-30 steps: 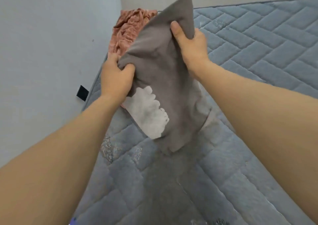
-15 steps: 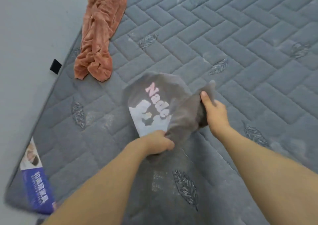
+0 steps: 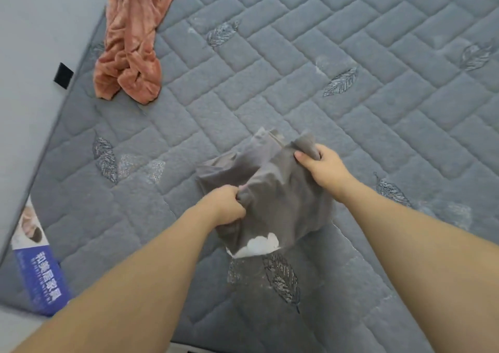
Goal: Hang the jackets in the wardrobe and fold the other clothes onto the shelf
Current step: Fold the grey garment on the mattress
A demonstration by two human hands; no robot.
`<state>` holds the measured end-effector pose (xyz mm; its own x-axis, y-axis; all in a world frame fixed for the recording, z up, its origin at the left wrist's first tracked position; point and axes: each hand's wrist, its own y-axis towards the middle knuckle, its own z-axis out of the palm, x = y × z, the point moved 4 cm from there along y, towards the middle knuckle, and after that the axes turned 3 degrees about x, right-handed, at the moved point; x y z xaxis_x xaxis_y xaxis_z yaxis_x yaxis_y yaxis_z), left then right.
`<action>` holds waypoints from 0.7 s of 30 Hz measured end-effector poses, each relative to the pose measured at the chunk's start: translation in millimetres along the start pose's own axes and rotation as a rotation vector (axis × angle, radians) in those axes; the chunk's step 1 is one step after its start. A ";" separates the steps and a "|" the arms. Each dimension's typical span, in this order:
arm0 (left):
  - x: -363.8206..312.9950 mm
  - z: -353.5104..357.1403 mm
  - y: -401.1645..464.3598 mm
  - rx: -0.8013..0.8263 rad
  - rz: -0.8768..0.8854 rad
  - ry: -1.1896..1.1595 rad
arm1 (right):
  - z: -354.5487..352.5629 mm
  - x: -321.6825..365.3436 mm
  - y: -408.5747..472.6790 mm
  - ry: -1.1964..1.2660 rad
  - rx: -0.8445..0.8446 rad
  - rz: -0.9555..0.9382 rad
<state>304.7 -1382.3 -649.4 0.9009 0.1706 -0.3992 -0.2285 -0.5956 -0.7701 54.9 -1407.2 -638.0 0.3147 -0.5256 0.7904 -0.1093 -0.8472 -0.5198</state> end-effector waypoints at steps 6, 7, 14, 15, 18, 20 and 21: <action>36.1 -56.3 59.0 -0.300 0.054 0.022 | 47.5 36.4 81.6 -0.217 -0.075 -0.111; 43.6 -54.5 70.4 -0.238 0.067 0.003 | 57.7 33.0 94.5 -0.306 -0.052 -0.087; 70.1 -57.0 102.9 -0.086 0.089 0.247 | 82.5 10.5 131.1 -0.531 -0.122 0.008; 72.1 -58.6 103.0 -0.032 0.047 0.272 | 81.6 9.3 130.3 -0.528 -0.133 0.013; 77.7 -67.1 99.5 0.070 -0.031 0.138 | 78.4 9.2 129.1 -0.536 -0.173 0.014; 80.0 -72.5 96.0 0.096 -0.068 -0.174 | 76.7 8.6 130.2 -0.521 -0.206 0.033; 81.9 -73.8 95.0 0.075 -0.099 -0.291 | 76.5 7.0 131.4 -0.521 -0.215 0.062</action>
<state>384.1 -1482.9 -718.5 0.7788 0.4489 -0.4380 -0.1815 -0.5072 -0.8425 114.9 -1516.3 -725.5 0.7196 -0.5132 0.4677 -0.3144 -0.8414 -0.4396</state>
